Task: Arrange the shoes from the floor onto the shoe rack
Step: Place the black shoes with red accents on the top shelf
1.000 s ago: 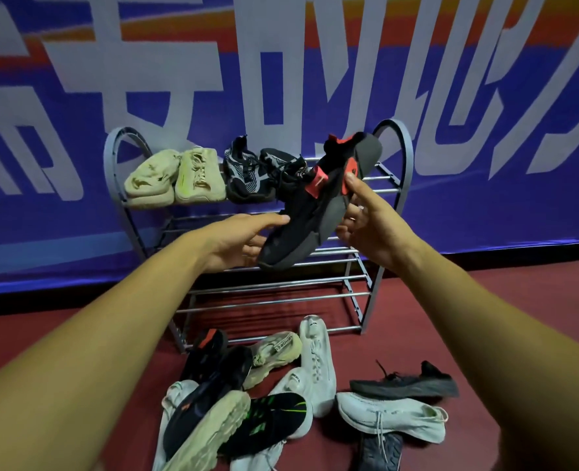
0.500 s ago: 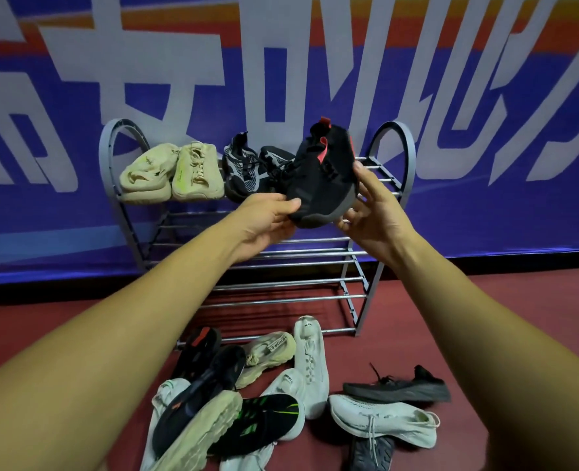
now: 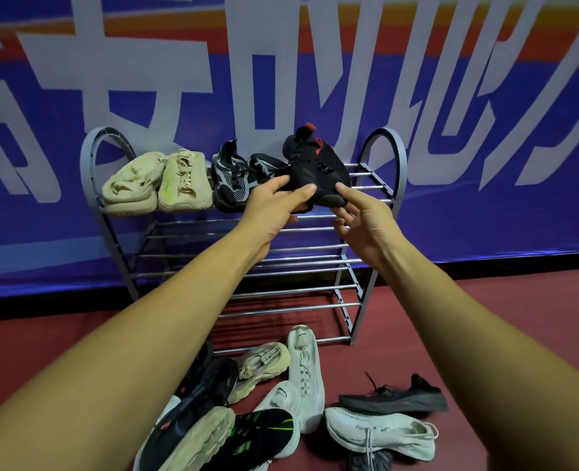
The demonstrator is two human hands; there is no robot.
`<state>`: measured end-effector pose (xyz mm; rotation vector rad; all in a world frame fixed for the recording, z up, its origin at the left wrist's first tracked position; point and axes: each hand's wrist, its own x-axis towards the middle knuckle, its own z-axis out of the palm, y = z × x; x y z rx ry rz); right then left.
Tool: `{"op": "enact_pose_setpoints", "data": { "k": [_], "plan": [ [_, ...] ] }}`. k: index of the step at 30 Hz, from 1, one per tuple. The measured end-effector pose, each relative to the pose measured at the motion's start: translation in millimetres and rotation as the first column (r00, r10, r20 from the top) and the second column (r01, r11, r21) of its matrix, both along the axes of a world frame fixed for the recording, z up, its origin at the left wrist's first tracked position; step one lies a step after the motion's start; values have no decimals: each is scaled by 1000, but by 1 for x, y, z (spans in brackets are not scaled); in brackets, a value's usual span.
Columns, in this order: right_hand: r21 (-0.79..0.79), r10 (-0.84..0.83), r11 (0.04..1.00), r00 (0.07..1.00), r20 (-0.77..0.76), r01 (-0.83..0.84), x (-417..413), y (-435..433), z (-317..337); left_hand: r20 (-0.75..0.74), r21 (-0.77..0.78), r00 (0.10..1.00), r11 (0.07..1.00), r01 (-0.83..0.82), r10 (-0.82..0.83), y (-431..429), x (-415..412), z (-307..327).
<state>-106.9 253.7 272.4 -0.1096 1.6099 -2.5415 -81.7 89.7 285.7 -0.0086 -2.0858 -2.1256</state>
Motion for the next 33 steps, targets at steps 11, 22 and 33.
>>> {"op": "enact_pose_setpoints", "data": {
  "k": [11, 22, 33],
  "plan": [
    [-149, -64, 985, 990, 128, 83, -12, -14, -20, 111, 34, 991, 997, 68, -71, 22, -11, -7],
    [57, -162, 986, 985, 59, 158, -29, -7, -16, 181, 107, 982, 994, 33, -52, 35, -29, -7],
    [66, -249, 967, 968, 41, 246, -40, 9, -1, 165, -16, 984, 998, 67, -64, 45, -39, -4]
  ]
}}
